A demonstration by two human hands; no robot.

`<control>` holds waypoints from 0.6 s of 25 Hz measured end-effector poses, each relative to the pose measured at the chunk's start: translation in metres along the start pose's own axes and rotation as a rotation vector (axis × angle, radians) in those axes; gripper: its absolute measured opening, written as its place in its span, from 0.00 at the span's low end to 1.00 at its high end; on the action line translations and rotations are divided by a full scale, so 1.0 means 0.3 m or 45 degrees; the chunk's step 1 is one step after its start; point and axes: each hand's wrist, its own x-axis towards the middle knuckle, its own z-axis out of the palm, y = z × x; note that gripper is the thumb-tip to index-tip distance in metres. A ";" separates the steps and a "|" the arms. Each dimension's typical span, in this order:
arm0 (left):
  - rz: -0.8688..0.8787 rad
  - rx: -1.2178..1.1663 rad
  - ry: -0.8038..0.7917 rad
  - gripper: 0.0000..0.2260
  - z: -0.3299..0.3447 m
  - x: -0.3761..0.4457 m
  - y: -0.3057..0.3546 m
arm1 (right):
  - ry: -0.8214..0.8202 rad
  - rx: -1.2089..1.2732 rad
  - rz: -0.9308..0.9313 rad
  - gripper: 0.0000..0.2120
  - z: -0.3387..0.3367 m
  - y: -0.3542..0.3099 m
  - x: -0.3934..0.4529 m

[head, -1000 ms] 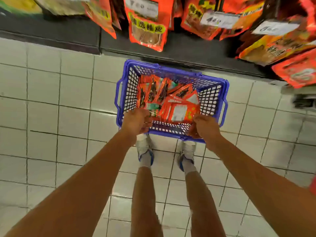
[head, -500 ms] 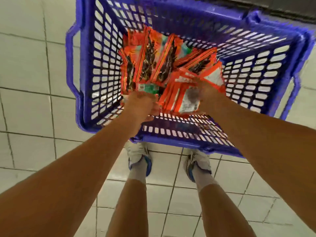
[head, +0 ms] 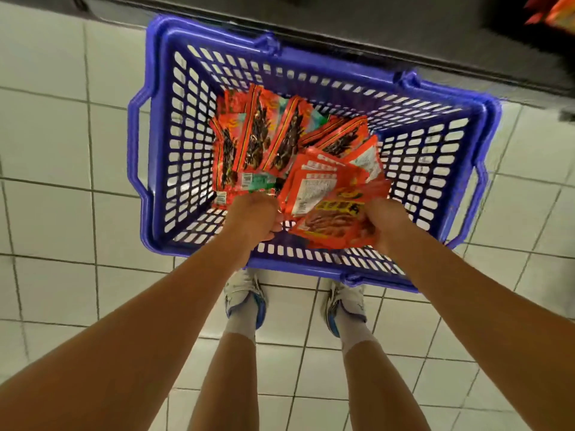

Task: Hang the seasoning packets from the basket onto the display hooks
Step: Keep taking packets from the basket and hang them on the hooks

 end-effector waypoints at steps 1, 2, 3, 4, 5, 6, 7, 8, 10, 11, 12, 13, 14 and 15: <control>0.035 0.029 0.017 0.07 0.002 -0.014 0.002 | -0.029 -0.043 -0.027 0.07 -0.031 0.009 -0.051; 0.087 0.076 0.019 0.05 0.007 -0.035 0.006 | -0.098 -0.063 -0.060 0.08 -0.060 0.010 -0.104; 0.126 0.123 0.003 0.09 0.008 -0.058 0.011 | -0.199 -0.070 -0.083 0.09 -0.080 0.003 -0.162; 0.127 0.133 -0.006 0.14 0.005 -0.078 0.017 | -0.311 -0.071 -0.109 0.12 -0.093 -0.009 -0.213; 0.086 0.053 -0.051 0.17 0.000 -0.111 0.036 | -0.404 -0.068 -0.141 0.15 -0.103 -0.027 -0.264; 0.037 -0.060 -0.118 0.17 -0.010 -0.136 0.052 | -0.471 -0.063 -0.179 0.18 -0.110 -0.043 -0.305; 0.008 -0.160 -0.191 0.17 -0.025 -0.169 0.070 | -0.521 -0.052 -0.229 0.20 -0.116 -0.065 -0.344; 0.021 -0.228 -0.252 0.17 -0.043 -0.197 0.088 | -0.555 -0.033 -0.276 0.22 -0.124 -0.088 -0.379; 0.137 -0.246 -0.324 0.17 -0.080 -0.260 0.117 | -0.574 0.022 -0.336 0.22 -0.141 -0.136 -0.453; 0.198 -0.250 -0.359 0.16 -0.096 -0.302 0.135 | -0.574 0.046 -0.354 0.20 -0.150 -0.162 -0.497; 0.243 -0.266 -0.376 0.16 -0.106 -0.343 0.156 | -0.574 0.060 -0.379 0.21 -0.154 -0.189 -0.546; 0.289 -0.287 -0.366 0.16 -0.115 -0.392 0.181 | -0.563 0.066 -0.432 0.23 -0.160 -0.216 -0.593; 0.354 -0.307 -0.342 0.16 -0.121 -0.455 0.214 | -0.544 0.072 -0.526 0.23 -0.174 -0.248 -0.644; 0.425 -0.324 -0.317 0.17 -0.124 -0.529 0.249 | -0.528 0.077 -0.632 0.22 -0.191 -0.281 -0.705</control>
